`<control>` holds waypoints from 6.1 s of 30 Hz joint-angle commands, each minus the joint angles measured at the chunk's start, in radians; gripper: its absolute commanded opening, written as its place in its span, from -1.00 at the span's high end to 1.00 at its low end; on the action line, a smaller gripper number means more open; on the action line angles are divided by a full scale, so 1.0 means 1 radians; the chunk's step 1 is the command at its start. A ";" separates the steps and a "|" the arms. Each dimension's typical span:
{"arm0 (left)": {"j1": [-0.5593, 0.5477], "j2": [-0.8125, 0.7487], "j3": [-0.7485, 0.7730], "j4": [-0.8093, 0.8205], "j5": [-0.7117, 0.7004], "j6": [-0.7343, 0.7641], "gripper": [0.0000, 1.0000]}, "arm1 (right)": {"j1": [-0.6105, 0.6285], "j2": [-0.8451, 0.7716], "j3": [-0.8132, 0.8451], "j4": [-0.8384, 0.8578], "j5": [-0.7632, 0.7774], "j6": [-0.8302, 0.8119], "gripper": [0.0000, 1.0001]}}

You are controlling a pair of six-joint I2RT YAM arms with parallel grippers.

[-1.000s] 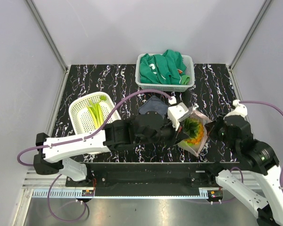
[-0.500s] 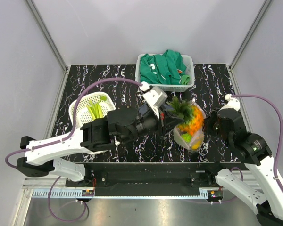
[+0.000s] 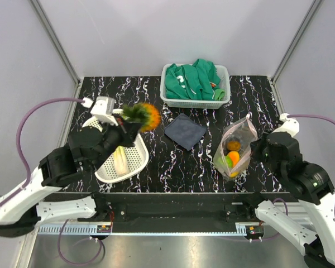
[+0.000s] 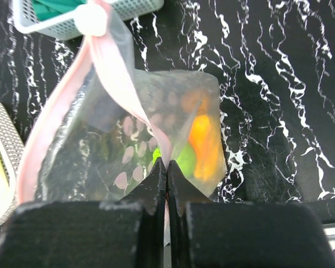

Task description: Open the zip-top bag and remove the fake food

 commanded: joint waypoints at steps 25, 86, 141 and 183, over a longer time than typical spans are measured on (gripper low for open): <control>0.466 0.103 -0.364 -0.145 0.268 -0.097 -0.54 | 0.003 -0.006 0.038 0.032 -0.027 -0.116 1.00; -0.089 0.828 -0.035 0.217 0.364 -0.224 0.65 | 0.005 -0.118 -0.254 0.144 -0.418 0.258 1.00; -0.063 0.948 -0.077 0.354 0.094 -0.427 -0.14 | 0.005 -0.143 -0.318 0.239 -0.671 0.347 1.00; -0.106 0.971 -0.144 0.537 0.118 -0.339 -0.41 | 0.005 -0.172 -0.465 0.483 -0.983 0.499 1.00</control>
